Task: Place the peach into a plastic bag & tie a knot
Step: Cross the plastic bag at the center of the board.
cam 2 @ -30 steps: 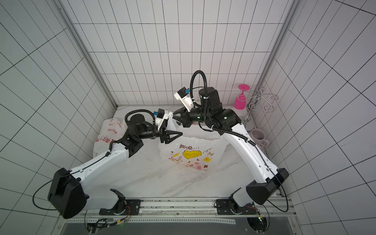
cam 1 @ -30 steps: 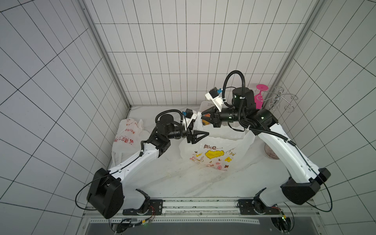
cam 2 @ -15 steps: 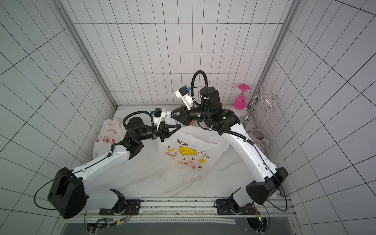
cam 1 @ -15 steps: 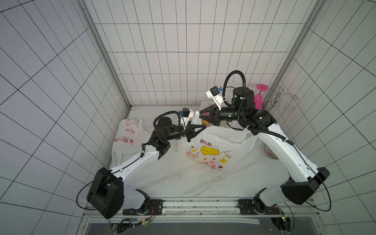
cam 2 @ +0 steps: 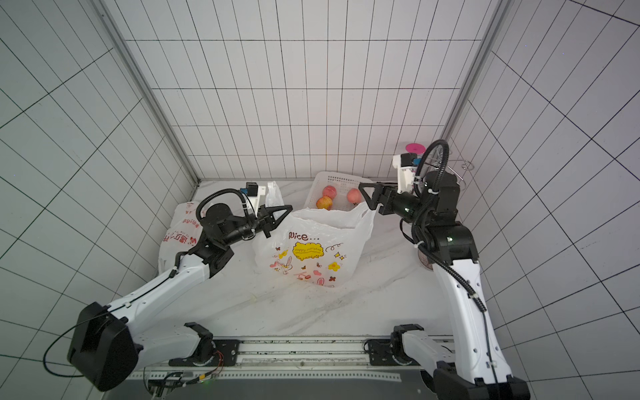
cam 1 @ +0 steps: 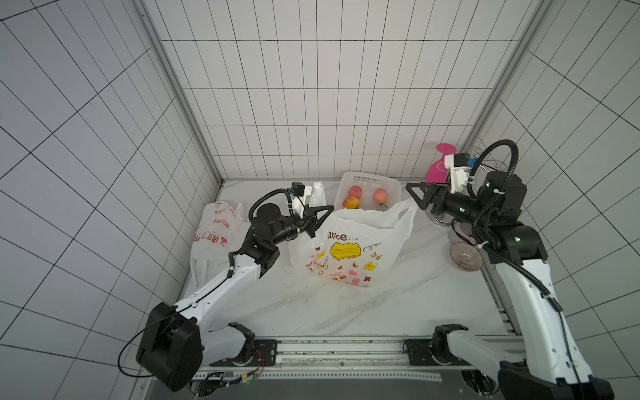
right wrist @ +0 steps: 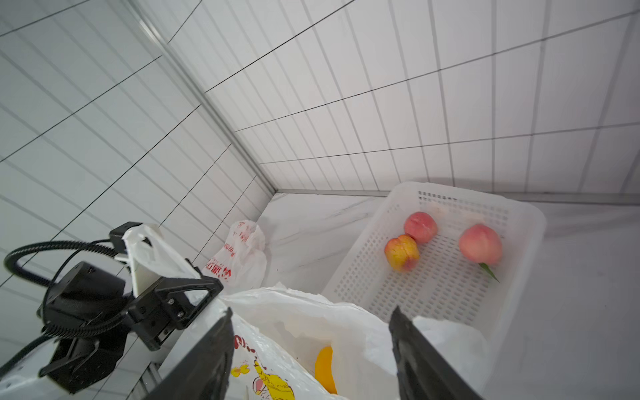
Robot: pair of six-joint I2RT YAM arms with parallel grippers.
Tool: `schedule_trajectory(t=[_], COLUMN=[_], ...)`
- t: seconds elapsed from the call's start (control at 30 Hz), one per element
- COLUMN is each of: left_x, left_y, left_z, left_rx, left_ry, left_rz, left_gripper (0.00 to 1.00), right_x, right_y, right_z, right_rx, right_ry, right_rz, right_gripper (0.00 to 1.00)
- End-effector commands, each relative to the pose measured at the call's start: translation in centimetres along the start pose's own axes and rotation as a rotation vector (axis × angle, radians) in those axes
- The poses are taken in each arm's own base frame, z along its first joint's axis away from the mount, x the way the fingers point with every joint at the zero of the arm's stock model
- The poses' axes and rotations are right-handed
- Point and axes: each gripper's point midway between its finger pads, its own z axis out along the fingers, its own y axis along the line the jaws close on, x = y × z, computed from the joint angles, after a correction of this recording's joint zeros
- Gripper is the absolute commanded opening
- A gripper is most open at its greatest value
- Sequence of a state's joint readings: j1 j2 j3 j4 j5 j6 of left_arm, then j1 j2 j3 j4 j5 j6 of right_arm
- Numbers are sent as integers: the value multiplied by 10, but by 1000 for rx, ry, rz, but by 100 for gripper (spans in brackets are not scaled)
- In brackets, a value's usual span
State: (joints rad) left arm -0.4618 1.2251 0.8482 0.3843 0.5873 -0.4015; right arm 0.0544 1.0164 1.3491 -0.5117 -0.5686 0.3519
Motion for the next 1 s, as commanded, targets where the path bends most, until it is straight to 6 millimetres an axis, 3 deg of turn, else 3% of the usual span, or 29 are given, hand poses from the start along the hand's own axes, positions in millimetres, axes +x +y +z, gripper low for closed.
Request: schedule_trajectory(t=[0.0,0.17,0.27,0.37,0.57,0.73,0.97], left_x=[-4,-6,-5,-4,1,7,15], left_y=[18,17,13,7,-5,-16,-27], left_z=[-8,-12,-12,-13,-20,-23,-23], left_rx=[-86,-88,-69,-49,-11,49,120], left_ry=[-28,-31,-23,-18,15,34,71], left_rz=[-52,-48,-52,-53,-58,-81,-71], left_gripper=[0,0,0,0,0,0,0], right_x=[37,84,98,114,115,116,124], right_y=[-43,-60,-58,-70,-89,-77,-62], right_z=[0,-5,2,16,52,75,93], right_rx=[125,133,67,43,-59,-137,-266], right_ry=[50,110,106,95,-76,-87,-59], right_rz=[103,196,217,241,291,206,169], right_gripper=[78,86,89,89,89,89,89])
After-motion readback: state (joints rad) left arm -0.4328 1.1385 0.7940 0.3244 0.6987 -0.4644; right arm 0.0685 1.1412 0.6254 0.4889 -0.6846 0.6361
